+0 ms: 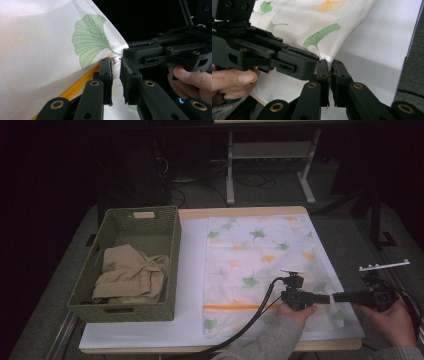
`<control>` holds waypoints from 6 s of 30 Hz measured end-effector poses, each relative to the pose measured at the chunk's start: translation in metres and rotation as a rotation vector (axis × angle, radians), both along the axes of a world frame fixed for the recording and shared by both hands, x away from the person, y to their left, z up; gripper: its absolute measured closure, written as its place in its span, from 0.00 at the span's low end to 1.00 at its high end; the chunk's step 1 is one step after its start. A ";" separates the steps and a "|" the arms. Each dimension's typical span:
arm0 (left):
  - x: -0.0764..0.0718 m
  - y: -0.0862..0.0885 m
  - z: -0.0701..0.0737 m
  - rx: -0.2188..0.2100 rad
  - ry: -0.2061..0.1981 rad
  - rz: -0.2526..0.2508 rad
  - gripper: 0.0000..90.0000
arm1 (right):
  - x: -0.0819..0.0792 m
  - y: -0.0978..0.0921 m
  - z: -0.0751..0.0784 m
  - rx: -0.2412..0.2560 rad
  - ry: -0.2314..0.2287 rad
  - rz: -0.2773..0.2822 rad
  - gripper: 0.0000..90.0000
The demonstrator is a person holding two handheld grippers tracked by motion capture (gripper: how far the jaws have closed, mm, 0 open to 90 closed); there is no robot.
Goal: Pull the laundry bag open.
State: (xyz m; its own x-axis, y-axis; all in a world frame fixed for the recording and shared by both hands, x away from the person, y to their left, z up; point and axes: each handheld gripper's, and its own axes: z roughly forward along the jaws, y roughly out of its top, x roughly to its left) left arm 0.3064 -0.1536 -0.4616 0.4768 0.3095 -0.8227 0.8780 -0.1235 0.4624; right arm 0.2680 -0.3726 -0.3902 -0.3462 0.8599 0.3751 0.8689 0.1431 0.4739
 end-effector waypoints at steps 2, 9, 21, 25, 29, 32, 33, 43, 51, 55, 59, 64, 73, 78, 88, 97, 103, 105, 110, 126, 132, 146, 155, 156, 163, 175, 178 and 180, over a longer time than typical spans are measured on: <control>-0.001 -0.001 -0.001 0.019 -0.003 -0.005 0.89 | 0.000 0.000 0.000 0.003 0.002 -0.003 0.94; -0.001 0.001 0.003 0.049 -0.048 -0.007 0.99 | 0.000 0.000 -0.001 0.005 0.000 -0.001 0.94; 0.000 0.009 0.014 0.084 -0.115 0.027 1.00 | 0.001 0.001 -0.004 0.002 0.006 0.008 0.94; 0.001 0.007 0.012 0.080 -0.112 0.046 1.00 | 0.001 0.002 -0.005 -0.004 0.010 0.007 0.94; 0.001 0.004 0.010 0.080 -0.107 0.061 0.99 | 0.002 0.002 -0.007 -0.009 0.013 0.010 0.94; 0.001 0.002 0.010 0.083 -0.109 0.060 0.98 | 0.002 0.001 -0.007 -0.007 0.013 0.008 0.94; 0.001 0.002 0.010 0.085 -0.108 0.062 0.98 | 0.002 0.001 -0.007 -0.007 0.014 0.007 0.94; -0.001 -0.005 0.007 0.101 -0.102 0.044 0.97 | 0.002 0.000 -0.007 0.002 0.010 0.005 0.94; -0.001 -0.005 0.010 0.139 -0.146 0.026 1.00 | 0.002 0.000 -0.009 0.005 0.013 0.008 0.94; -0.001 -0.003 0.011 0.152 -0.165 0.013 1.00 | 0.003 0.000 -0.011 0.010 0.019 0.007 0.94; -0.002 -0.002 0.012 0.167 -0.178 0.006 1.00 | 0.003 0.000 -0.012 0.007 0.028 0.005 0.94; -0.002 -0.001 0.012 0.178 -0.186 0.000 1.00 | 0.004 -0.002 -0.014 0.022 0.036 0.002 0.94; -0.001 0.008 0.011 0.200 -0.185 -0.004 1.00 | 0.004 -0.006 -0.017 0.023 0.032 -0.012 0.94; -0.001 0.017 0.012 0.202 -0.185 -0.007 1.00 | 0.004 -0.008 -0.018 0.025 0.025 -0.012 0.94; -0.002 0.036 0.013 0.208 -0.178 0.000 1.00 | 0.003 -0.011 -0.020 0.029 0.023 -0.021 0.94; -0.003 0.052 0.012 0.206 -0.173 0.008 1.00 | 0.003 -0.012 -0.023 0.023 0.024 -0.027 0.94; -0.003 0.062 0.012 0.209 -0.174 0.017 1.00 | 0.003 -0.013 -0.023 0.024 0.025 -0.033 0.94; -0.003 0.065 0.012 0.212 -0.176 0.017 1.00 | 0.003 -0.013 -0.023 0.026 0.024 -0.035 0.94; -0.003 0.073 0.013 0.217 -0.171 0.025 1.00 | 0.003 -0.015 -0.024 0.026 0.023 -0.038 0.94; -0.006 0.096 0.015 0.208 -0.173 0.043 1.00 | 0.003 -0.015 -0.024 0.022 0.025 -0.044 0.94; -0.008 0.108 0.014 0.206 -0.168 0.053 1.00 | 0.003 -0.014 -0.024 0.014 0.026 -0.043 0.94; -0.011 0.139 0.016 0.203 -0.168 0.089 1.00 | 0.003 -0.013 -0.024 -0.001 0.022 -0.046 0.94; -0.013 0.160 0.015 0.211 -0.166 0.104 1.00 | 0.004 -0.012 -0.024 -0.010 0.026 -0.050 0.94; -0.013 0.162 0.015 0.212 -0.164 0.107 1.00 | 0.004 -0.012 -0.024 -0.010 0.026 -0.050 0.94; -0.016 0.179 0.016 0.216 -0.168 0.127 1.00 | 0.004 -0.011 -0.024 -0.015 0.025 -0.051 0.94; -0.022 0.212 0.012 0.226 -0.153 0.181 1.00 | 0.006 -0.008 -0.025 -0.037 0.031 -0.051 0.94; -0.024 0.220 0.012 0.234 -0.152 0.194 1.00 | 0.007 -0.008 -0.025 -0.045 0.035 -0.049 0.94; -0.025 0.226 0.013 0.235 -0.153 0.203 1.00 | 0.008 -0.008 -0.026 -0.047 0.037 -0.047 0.94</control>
